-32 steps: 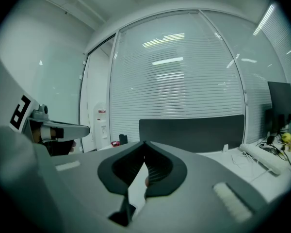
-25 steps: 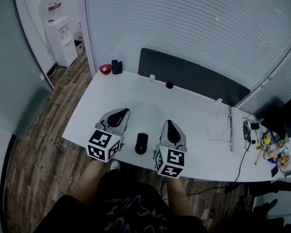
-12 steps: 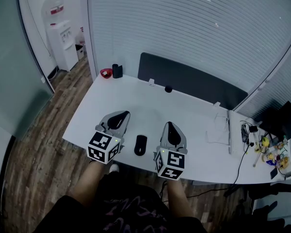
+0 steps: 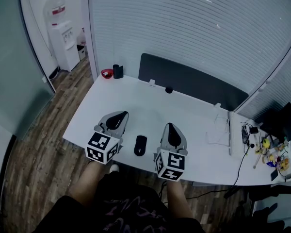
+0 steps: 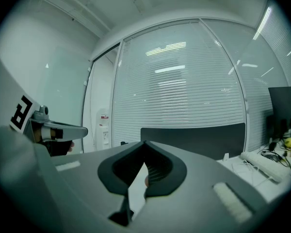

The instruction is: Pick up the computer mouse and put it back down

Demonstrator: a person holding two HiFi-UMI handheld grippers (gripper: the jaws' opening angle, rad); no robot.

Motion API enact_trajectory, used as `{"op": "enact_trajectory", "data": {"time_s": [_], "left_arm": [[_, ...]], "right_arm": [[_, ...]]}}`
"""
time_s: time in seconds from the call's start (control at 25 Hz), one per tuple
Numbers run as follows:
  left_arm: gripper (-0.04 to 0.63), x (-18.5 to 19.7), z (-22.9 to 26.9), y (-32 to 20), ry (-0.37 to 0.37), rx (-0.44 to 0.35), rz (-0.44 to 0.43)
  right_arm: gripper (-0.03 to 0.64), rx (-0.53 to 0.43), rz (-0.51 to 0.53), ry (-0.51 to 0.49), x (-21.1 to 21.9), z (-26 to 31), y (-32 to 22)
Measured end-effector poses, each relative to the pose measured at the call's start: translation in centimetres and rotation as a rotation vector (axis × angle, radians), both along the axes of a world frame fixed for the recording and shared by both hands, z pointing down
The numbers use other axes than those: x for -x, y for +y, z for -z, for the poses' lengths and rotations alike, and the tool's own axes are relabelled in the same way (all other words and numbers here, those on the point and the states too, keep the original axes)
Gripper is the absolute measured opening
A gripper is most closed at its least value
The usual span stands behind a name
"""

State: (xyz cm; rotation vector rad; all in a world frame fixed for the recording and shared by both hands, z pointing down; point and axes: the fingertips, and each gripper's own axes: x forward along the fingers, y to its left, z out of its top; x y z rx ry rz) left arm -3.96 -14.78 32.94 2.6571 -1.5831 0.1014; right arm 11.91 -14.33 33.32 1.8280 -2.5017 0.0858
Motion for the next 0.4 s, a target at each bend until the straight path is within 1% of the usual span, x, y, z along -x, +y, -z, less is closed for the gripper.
{"op": "enact_trajectory", "data": {"time_s": [0.4], "left_arm": [[0.002,-0.45,-0.13,-0.35,0.011,0.004,-0.004]], "right_arm": [[0.011,0.004,0.005,-0.003,-0.31,-0.46,-0.44]]}}
